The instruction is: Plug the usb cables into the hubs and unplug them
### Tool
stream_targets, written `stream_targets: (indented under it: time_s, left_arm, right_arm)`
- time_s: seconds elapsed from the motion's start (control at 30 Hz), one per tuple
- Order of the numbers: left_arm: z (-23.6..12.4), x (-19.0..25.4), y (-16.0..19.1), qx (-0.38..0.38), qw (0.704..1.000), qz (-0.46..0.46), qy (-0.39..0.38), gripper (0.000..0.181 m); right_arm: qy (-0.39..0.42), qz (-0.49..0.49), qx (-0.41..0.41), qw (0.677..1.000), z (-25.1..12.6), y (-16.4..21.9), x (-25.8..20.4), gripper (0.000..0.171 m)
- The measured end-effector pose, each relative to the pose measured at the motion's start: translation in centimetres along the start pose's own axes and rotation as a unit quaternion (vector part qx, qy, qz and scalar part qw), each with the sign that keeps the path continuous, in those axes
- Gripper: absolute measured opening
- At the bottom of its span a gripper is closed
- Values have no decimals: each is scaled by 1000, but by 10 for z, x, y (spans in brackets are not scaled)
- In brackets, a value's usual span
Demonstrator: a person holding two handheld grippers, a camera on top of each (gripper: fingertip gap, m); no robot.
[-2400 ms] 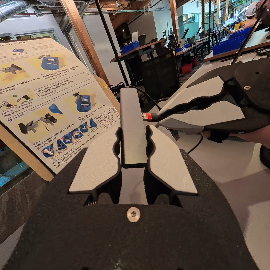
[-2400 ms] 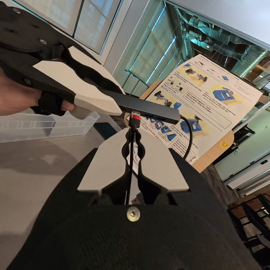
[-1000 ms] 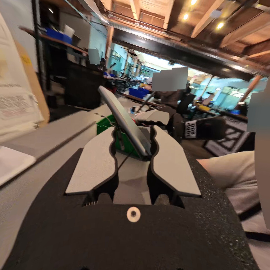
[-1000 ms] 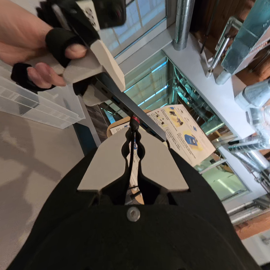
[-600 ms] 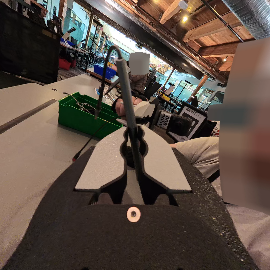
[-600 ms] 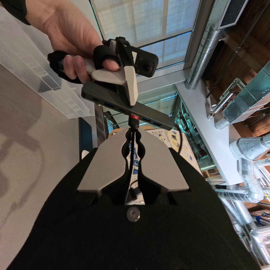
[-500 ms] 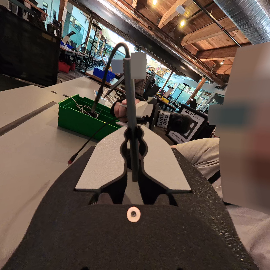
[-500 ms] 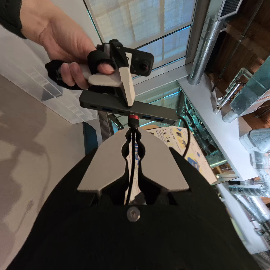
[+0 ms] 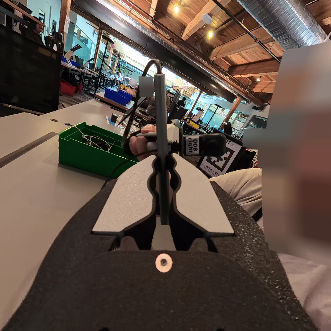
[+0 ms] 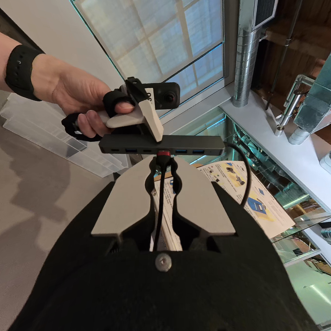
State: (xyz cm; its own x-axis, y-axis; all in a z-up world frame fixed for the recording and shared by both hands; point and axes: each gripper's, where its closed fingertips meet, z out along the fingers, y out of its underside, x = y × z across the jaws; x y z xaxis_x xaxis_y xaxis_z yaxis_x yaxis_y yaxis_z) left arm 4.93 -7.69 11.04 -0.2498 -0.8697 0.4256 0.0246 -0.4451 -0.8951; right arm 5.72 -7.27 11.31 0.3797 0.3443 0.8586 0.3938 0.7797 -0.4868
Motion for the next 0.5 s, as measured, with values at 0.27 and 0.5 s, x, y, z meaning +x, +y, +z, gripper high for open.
stream_targets:
  time_s: [0.27,0.5]
  left_arm:
    - [1,6,-1,2,1000,12,12,11]
    - [3,5,8,-22,999,-24,20,10]
  right_arm:
    - [-25,2,2,1000,-3,-6,-2,16]
    - [-47,-10,0,999,-6,-5,-8,16]
